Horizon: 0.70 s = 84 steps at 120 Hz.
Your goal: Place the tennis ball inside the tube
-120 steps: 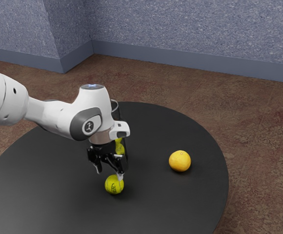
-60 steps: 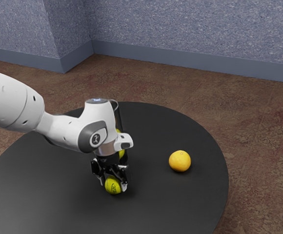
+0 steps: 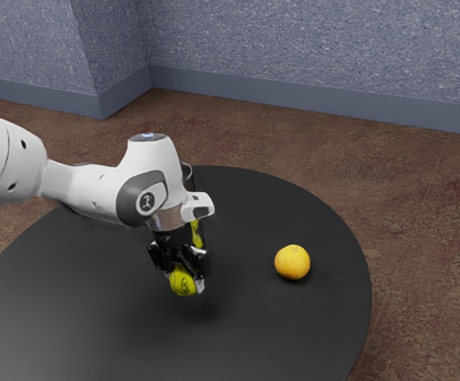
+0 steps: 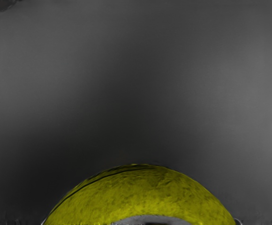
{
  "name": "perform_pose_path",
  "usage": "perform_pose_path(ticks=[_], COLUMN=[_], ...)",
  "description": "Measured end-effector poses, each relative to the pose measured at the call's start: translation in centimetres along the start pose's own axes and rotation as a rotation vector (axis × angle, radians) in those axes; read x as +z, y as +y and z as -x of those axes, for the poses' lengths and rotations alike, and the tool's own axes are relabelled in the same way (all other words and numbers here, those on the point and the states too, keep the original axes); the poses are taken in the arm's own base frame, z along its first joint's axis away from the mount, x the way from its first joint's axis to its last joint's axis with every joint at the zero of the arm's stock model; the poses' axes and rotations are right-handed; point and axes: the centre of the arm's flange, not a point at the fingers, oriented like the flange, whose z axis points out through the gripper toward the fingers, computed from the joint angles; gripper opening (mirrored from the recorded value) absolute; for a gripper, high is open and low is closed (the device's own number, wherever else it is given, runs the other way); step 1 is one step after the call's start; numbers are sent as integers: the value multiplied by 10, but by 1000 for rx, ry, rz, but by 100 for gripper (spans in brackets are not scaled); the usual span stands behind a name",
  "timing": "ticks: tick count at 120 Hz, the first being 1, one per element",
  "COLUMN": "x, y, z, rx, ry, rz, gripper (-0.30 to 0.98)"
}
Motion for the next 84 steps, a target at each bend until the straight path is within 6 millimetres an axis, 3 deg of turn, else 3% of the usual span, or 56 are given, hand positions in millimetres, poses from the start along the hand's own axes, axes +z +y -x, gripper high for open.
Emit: perform_pose_path(ticks=[18,42,69,84], x=[-52,-134,-194,-221], y=[2,-5,-29,-38], z=[7,-6,-14,-32], rx=[-4,-18,-41,-50], ry=[8,6,-9,12], rz=[17,28,-8,-36], gripper=[26,23,22,22])
